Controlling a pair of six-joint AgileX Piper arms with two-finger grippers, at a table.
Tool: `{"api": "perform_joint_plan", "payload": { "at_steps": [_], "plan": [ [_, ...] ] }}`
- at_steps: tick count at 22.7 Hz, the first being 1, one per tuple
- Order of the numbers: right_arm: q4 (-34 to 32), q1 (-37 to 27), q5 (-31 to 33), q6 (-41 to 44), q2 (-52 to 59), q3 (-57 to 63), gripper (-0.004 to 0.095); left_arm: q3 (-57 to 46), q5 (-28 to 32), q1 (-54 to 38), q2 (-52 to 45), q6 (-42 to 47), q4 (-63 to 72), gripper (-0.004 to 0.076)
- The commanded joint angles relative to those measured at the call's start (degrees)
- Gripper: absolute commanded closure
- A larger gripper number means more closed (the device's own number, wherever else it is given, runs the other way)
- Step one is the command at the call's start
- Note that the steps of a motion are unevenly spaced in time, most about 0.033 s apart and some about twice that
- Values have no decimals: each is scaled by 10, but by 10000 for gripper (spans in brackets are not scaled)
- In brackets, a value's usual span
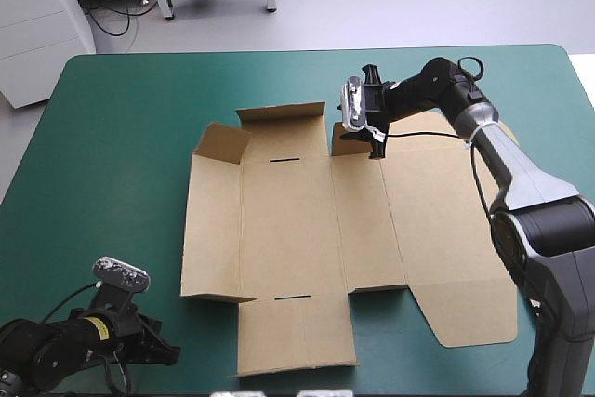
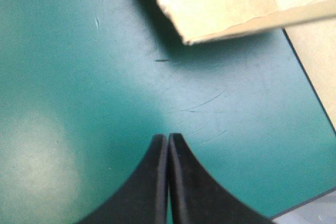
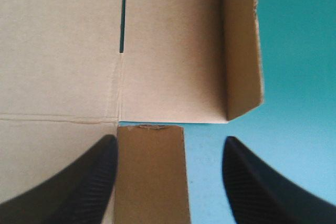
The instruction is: Fold the box
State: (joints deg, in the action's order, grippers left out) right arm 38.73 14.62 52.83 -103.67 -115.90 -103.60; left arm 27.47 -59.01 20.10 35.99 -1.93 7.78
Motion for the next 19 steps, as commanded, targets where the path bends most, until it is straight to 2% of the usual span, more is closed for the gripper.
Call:
{"api": "perform_joint_plan", "payload": {
  "at_steps": [1,3,6,8,9,10,12,13,14,17,19],
  "plan": [
    [35,-1,-33,26,36,-19,145,18,18,1,2,3,6,756],
    [31,-1,-33,73,48,-19,147,18,18,1,2,3,6,756],
    [13,-2,-33,202,83,-19,182,18,18,1,2,3,6,756],
    [-20,-2,-24,279,109,-19,334,18,18,1,2,3,6,756],
    [-41,-2,-9,311,124,-19,482,18,18,1,2,3,6,756],
    [-50,-2,0,340,132,-19,576,18,18,1,2,2,6,756],
    [-69,-2,24,386,149,-19,845,18,18,1,2,2,4,756],
    [-76,-2,34,400,155,-19,936,18,18,1,2,2,2,756],
    [-85,-2,43,423,162,-19,908,18,18,1,2,2,2,756],
    [-122,-2,52,504,179,-19,911,18,18,1,2,2,2,756],
    [-169,-2,65,593,191,-19,910,18,18,1,2,2,2,756]
  ]
}}
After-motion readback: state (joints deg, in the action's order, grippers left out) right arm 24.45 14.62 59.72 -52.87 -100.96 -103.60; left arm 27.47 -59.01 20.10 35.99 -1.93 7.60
